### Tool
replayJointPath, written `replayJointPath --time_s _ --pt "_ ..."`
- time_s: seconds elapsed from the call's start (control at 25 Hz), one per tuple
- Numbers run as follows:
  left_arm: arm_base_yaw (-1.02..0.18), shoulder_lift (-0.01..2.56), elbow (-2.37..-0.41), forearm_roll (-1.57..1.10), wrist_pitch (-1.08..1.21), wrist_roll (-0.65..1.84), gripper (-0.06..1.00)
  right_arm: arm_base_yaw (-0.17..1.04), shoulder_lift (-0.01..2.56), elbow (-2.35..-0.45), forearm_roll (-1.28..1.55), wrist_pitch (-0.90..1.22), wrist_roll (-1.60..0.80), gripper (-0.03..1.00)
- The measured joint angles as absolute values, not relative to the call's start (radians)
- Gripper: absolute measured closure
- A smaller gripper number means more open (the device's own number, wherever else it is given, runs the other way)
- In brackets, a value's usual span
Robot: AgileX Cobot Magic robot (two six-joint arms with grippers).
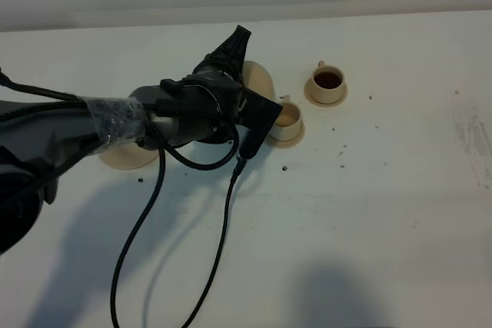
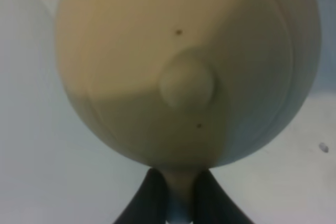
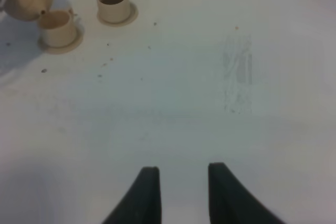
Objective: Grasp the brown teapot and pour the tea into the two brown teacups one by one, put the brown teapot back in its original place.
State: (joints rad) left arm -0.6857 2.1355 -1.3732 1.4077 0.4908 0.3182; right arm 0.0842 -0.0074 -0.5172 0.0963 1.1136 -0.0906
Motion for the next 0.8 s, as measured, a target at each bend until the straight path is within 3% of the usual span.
replayJointPath --time_s 0.8 --pt "-0.724 2.137 -1.394 1.454 0.536 0.315 0.85 0.084 -0.007 -0.517 0.096 1.114 -0.091 0.75"
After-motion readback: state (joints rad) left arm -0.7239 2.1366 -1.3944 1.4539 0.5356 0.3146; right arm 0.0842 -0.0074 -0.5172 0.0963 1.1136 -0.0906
